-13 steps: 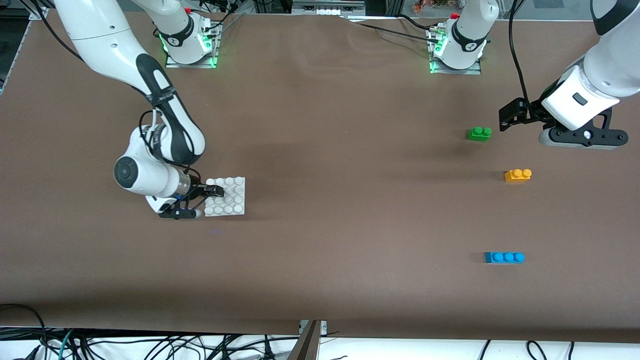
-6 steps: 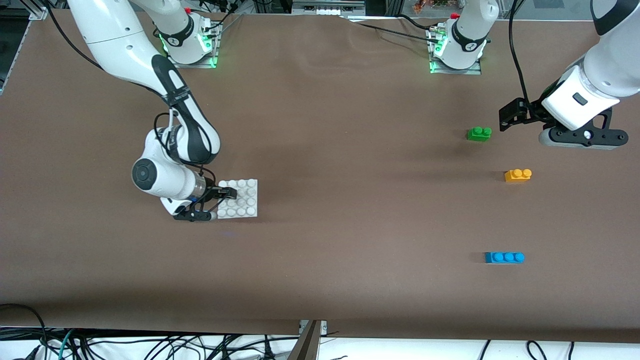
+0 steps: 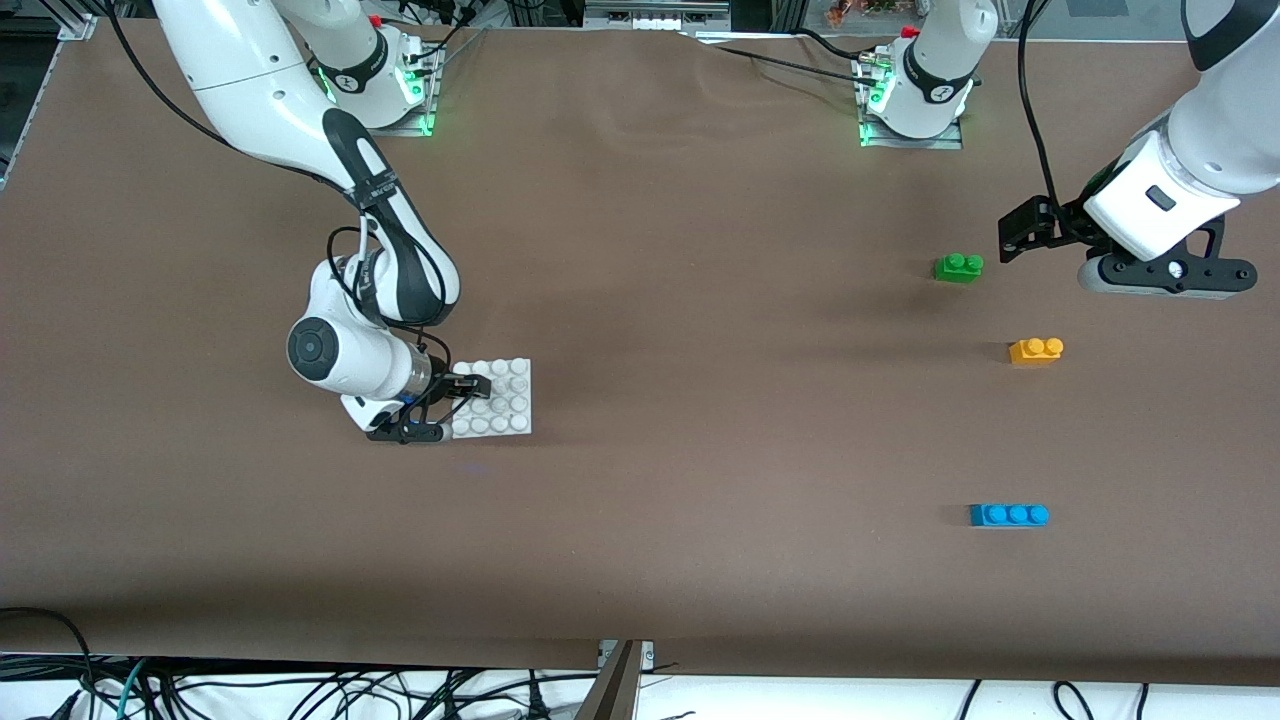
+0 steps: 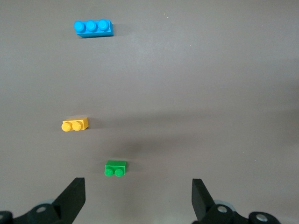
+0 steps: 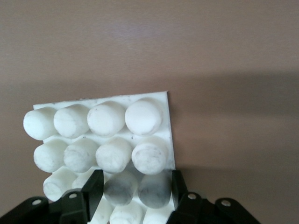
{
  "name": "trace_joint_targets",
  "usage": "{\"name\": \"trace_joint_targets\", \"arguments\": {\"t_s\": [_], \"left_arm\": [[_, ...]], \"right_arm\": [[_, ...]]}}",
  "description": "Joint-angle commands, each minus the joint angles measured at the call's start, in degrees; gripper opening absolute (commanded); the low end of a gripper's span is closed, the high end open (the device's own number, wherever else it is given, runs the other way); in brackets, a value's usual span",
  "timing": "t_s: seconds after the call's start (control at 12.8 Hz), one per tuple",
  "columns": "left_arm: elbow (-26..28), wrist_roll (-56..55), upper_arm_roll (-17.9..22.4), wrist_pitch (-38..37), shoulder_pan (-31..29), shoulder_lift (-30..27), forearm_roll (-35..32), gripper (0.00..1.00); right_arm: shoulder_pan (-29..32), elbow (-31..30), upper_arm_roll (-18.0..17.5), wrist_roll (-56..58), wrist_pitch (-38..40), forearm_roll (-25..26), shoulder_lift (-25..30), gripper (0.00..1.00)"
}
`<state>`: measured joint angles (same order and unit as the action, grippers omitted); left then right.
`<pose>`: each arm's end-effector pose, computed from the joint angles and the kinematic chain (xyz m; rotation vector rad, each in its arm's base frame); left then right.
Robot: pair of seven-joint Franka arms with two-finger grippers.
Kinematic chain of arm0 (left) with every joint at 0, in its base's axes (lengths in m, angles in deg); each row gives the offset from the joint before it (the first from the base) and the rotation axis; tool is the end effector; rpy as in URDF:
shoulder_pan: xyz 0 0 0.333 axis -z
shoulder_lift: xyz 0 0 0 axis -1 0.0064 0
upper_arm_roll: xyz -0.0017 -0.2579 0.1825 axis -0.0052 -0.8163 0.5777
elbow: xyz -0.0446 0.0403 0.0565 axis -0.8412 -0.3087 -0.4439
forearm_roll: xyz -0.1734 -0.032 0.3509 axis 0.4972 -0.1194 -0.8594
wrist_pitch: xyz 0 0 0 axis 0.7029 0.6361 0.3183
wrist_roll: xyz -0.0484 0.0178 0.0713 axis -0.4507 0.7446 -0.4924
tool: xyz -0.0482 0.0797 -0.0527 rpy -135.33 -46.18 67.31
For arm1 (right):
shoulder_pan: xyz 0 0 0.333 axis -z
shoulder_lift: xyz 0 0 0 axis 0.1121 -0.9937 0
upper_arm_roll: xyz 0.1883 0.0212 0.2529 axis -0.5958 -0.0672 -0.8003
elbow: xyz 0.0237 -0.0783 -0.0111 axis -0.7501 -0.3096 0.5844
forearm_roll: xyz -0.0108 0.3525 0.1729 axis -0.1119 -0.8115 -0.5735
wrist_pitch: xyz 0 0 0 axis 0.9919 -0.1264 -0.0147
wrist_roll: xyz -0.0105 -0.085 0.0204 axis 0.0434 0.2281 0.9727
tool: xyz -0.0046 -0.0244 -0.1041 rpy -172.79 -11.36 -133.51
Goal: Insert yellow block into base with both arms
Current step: 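Slide the white base plate with the right gripper toward the table middle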
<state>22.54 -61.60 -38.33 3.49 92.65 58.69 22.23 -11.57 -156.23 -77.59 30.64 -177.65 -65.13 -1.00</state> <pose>0.5627 -0.0823 0.5908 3.1342 -0.0623 -0.1568 0.6180 0.2106 0.1816 -2.9075 0.0495 0.1599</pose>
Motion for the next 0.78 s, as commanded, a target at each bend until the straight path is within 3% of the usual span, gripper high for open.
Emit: {"name": "trace_joint_targets", "arguments": {"t_s": [0.0, 0.7], "left_arm": [[-0.8, 0.6, -0.15, -0.33, -0.21, -0.28, -0.68, 1.0], [-0.71, 0.6, -0.06, -0.42, -0.21, -0.28, -0.68, 1.0]], "right_arm": [[-1.85, 2.03, -0.2, -1.95, -0.35, -2.2, -2.24, 0.65], [-5.11, 4.93, -0.63, -7.4, -0.35, -2.2, -3.74, 0.65]]}}
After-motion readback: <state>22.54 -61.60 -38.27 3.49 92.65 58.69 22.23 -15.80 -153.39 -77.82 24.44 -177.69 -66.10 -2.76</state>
